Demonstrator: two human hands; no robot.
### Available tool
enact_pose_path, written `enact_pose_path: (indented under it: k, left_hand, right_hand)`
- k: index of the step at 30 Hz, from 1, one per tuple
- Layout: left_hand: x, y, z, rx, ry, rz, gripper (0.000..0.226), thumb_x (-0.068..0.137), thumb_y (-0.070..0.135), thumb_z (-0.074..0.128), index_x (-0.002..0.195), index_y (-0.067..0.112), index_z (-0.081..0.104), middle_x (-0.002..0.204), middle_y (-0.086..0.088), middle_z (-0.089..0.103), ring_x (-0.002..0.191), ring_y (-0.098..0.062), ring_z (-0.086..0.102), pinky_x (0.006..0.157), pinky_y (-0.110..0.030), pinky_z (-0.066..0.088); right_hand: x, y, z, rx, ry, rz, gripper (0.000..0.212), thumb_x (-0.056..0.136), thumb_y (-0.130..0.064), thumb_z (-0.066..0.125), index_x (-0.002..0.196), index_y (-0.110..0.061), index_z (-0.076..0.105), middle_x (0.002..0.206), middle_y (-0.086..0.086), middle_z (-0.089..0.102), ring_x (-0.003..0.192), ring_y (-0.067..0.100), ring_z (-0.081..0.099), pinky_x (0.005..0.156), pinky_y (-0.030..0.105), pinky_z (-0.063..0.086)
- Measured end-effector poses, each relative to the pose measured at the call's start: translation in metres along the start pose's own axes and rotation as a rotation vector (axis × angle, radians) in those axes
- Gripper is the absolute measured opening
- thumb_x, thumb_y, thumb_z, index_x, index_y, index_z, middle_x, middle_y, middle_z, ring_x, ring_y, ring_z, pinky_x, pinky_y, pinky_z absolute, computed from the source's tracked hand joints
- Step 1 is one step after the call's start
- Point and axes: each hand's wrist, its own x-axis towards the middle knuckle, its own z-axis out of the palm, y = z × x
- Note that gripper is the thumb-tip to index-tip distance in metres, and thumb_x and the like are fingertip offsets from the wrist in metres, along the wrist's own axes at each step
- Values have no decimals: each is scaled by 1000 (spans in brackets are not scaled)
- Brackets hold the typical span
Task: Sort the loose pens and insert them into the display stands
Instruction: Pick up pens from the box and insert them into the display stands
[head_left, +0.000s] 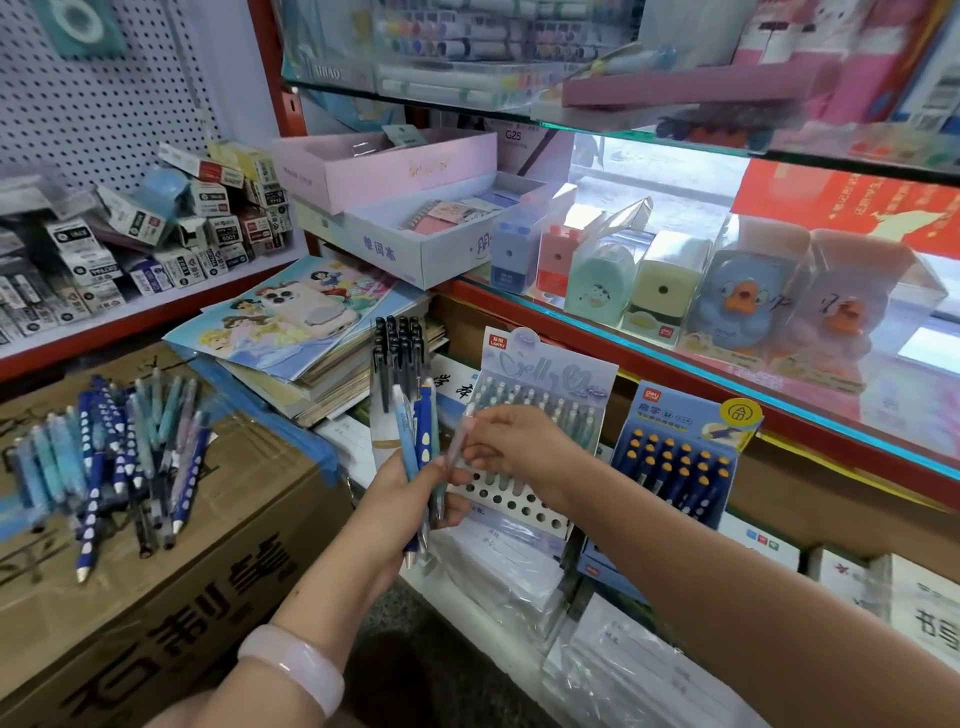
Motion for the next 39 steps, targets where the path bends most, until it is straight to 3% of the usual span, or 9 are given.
enact_pose_path:
  k: [3, 5, 7, 10, 14, 26, 32, 36, 39]
  left_hand:
    - [4, -1, -2, -93, 59, -35, 11, 99, 10, 39, 102, 7, 49, 94, -21, 63, 74, -27, 66, 57, -29, 59]
    - [6, -2, -4, -109, 128, -55, 11, 99, 9, 37, 106, 6, 45, 92, -21, 61, 72, -28, 64, 53, -29, 58]
    - [8, -3, -7, -93, 187, -58, 10, 99, 7, 37, 107, 7, 43, 87, -18, 59, 65, -25, 61, 47, -25, 56]
    - [9, -4, -7, -15, 239, -33, 10, 99, 9, 40, 93, 12, 47, 78, -10, 57, 53, -16, 51, 43, -22, 48]
    - [9, -5, -6, 38, 225, -12, 10, 96, 11, 46, 90, 14, 53, 73, -6, 59, 51, -13, 44, 46, -23, 39]
    - [5, -5, -9, 72, 189, -8, 8, 94, 12, 51, 90, 10, 57, 71, -3, 62, 47, -10, 42, 43, -20, 36]
    - [5, -5, -10, 70, 176, -14, 8, 94, 12, 51, 91, 10, 58, 71, -3, 62, 47, -10, 43, 41, -18, 37]
    - [4, -5, -8, 91, 127, -14, 8, 94, 12, 51, 91, 11, 58, 73, -4, 64, 47, -10, 44, 42, -19, 37]
    - [2, -5, -5, 116, 47, -14, 9, 94, 12, 50, 90, 10, 58, 73, -6, 64, 47, -10, 45, 43, -20, 37]
  right_hand:
    - [0, -8, -18, 43, 97, -42, 13, 92, -12, 53, 98, -4, 62, 90, 8, 63, 83, 17, 61, 81, 28, 54]
    - [0, -12, -36, 86, 202, -102, 9, 92, -13, 53, 96, -7, 60, 88, 7, 63, 80, 15, 61, 80, 29, 54]
    - [1, -6, -54, -62, 334, -183, 11, 92, -15, 55, 101, -9, 58, 87, 7, 65, 76, 13, 63, 76, 26, 54]
    - [3, 16, -67, -403, 431, -242, 16, 92, -19, 57, 106, -11, 57, 88, 2, 64, 78, 10, 62, 75, 23, 52]
    - [3, 42, -66, -597, 463, -322, 15, 92, -18, 56, 105, -10, 56, 86, -4, 58, 77, 3, 54, 71, 10, 43]
    - [3, 72, -50, -734, 391, -281, 21, 93, -13, 55, 109, 0, 57, 104, 13, 66, 94, 20, 61, 82, 24, 48]
    - [2, 70, -50, -760, 388, -233, 22, 92, -18, 57, 109, -3, 58, 99, 9, 66, 84, 15, 59, 80, 26, 52]
    - [-4, 44, -43, -710, 477, -306, 23, 92, -25, 58, 110, -11, 59, 90, -7, 57, 83, 6, 55, 78, 22, 50]
    - [-8, 17, -27, -502, 349, -281, 25, 94, -30, 53, 113, -15, 60, 99, -6, 62, 90, 10, 60, 77, 18, 50]
